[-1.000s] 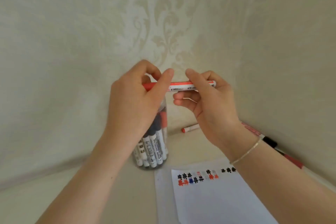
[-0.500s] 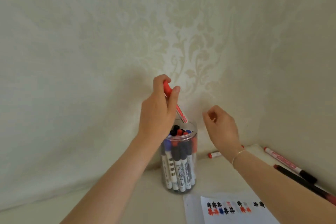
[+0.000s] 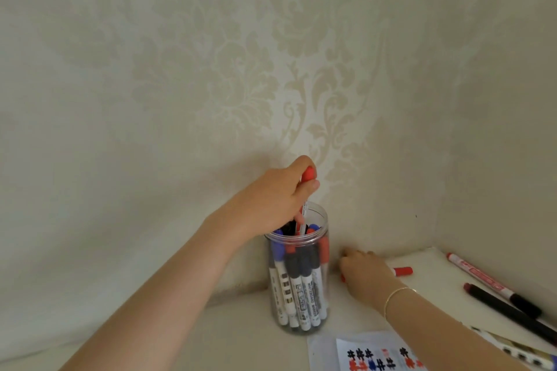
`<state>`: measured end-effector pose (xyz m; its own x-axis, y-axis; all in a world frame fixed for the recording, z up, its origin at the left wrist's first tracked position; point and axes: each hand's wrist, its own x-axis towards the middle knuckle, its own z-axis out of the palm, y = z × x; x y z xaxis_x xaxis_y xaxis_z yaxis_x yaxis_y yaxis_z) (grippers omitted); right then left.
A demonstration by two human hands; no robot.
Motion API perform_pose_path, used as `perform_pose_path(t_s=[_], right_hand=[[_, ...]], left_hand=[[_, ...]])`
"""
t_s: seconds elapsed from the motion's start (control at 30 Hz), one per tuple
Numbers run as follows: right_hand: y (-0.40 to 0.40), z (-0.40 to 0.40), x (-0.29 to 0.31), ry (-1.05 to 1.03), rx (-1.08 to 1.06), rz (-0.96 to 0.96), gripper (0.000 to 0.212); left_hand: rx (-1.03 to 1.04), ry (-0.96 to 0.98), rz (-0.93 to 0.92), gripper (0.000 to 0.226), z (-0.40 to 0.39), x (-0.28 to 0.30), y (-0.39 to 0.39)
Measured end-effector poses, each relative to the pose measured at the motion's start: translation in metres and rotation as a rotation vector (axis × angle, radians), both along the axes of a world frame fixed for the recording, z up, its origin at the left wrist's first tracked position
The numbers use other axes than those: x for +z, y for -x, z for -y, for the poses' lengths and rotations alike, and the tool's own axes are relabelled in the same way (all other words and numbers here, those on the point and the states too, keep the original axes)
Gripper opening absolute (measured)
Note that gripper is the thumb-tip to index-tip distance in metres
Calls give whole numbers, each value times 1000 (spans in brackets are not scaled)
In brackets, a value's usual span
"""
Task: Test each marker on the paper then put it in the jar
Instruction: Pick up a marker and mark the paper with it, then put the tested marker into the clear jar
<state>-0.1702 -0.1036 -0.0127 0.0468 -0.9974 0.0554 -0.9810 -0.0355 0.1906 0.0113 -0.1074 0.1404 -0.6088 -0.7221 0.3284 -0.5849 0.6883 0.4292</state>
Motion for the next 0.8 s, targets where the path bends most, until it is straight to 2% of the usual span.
perform_pose_path(t_s=[0.07, 0.23, 0.3, 0.33, 0.37, 0.43, 0.47, 0.5, 0.57, 0.67, 0.8], right_hand=[[1, 3, 8, 91, 38, 214, 23], [-5, 7, 63, 774, 45, 1128, 6], [-18, -1, 94, 823, 98, 1356, 9], [-24, -4, 107, 763, 92, 1369, 7], [-28, -5, 117, 632, 42, 1286, 4], [-34, -5, 126, 248, -94, 1022, 13], [-37, -4, 126, 79, -135, 958, 14], [-41, -4, 124, -3, -152, 946, 12], [-46, -4, 120, 70, -134, 945, 13], [-56, -21, 115, 276, 111, 885, 15], [-55, -40, 105, 369, 315, 833, 13]], left_hand=[[8, -6, 11, 14, 1, 4, -3], [41, 45, 2, 13, 10, 9, -10], [53, 69, -5, 13, 13, 10, -11], [82, 126, -17, 14, 15, 10, -11], [126, 197, -39, 16, 17, 8, -12], [199, 329, -109, 18, 20, 5, -14], [218, 379, -146, 18, 21, 3, -16], [225, 422, -185, 16, 20, 2, -18], [219, 529, -264, 14, 16, 0, -21], [172, 751, -392, 19, 6, 2, -28], [-44, 833, -494, 12, -4, 5, -37]])
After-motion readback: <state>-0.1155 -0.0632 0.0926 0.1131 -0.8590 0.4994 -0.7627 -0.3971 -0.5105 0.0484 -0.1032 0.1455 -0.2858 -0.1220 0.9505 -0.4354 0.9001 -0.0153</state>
